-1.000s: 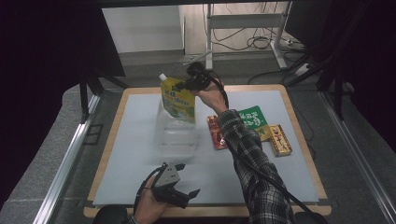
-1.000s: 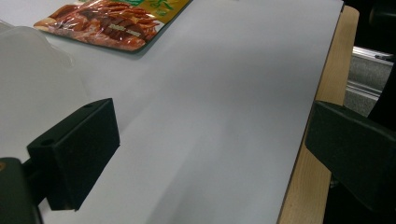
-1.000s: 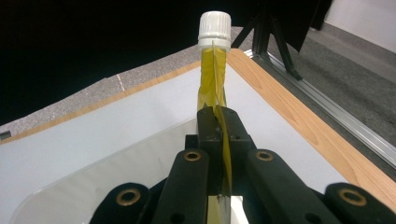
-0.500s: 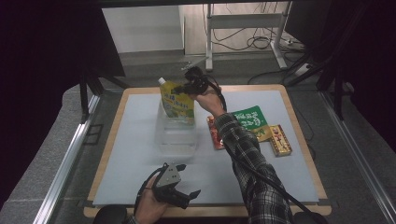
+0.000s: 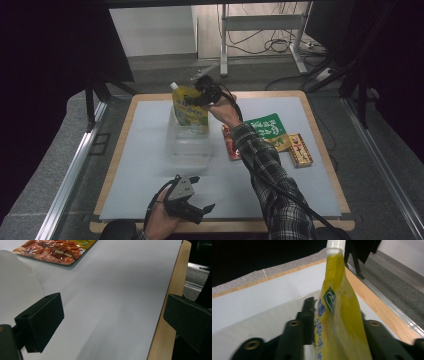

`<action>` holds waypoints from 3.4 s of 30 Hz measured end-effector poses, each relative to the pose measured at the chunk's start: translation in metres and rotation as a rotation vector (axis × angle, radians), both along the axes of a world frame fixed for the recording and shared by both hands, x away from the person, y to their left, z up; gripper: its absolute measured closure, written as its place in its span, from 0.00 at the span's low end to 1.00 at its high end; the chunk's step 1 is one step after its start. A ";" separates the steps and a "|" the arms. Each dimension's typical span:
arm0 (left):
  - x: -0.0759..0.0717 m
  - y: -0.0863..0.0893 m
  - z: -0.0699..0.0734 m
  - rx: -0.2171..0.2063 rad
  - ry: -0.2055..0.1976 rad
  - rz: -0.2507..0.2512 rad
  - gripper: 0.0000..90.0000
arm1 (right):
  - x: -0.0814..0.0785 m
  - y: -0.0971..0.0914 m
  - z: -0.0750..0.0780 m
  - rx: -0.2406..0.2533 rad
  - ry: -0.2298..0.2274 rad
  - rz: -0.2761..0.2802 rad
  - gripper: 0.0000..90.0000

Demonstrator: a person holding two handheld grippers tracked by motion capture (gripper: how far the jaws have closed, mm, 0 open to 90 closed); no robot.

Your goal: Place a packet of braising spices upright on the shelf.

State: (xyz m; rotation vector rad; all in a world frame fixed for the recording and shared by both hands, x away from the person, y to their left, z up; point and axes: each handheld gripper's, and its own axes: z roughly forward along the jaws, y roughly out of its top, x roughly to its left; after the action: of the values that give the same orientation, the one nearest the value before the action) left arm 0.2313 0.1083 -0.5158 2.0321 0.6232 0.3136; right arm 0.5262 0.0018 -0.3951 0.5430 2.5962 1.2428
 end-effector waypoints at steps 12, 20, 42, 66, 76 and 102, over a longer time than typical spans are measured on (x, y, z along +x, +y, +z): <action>0.000 -0.001 0.000 0.014 0.000 -0.008 0.03 | -0.008 -0.004 0.006 0.031 -0.070 -0.034 0.27; -0.001 -0.003 -0.001 0.013 0.003 -0.013 0.03 | -0.010 -0.010 0.007 0.042 -0.040 -0.023 0.08; 0.000 -0.004 -0.002 0.013 0.006 -0.016 0.03 | -0.027 -0.040 0.012 0.081 -0.030 -0.029 0.00; 0.000 -0.004 -0.002 0.005 0.006 -0.020 0.03 | -0.052 -0.086 0.000 0.020 -0.054 -0.036 0.00; 0.001 -0.004 -0.003 0.011 0.006 -0.021 0.03 | -0.059 -0.122 -0.007 0.044 -0.006 -0.077 0.00; 0.001 -0.007 -0.004 0.025 -0.001 -0.034 0.03 | -0.076 -0.215 -0.034 0.077 0.065 -0.274 0.00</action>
State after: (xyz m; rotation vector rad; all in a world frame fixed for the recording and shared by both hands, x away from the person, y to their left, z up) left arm 0.2319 0.1011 -0.5197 2.0643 0.5862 0.3038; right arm 0.4500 -0.2135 -0.4296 0.9325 2.4282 1.2538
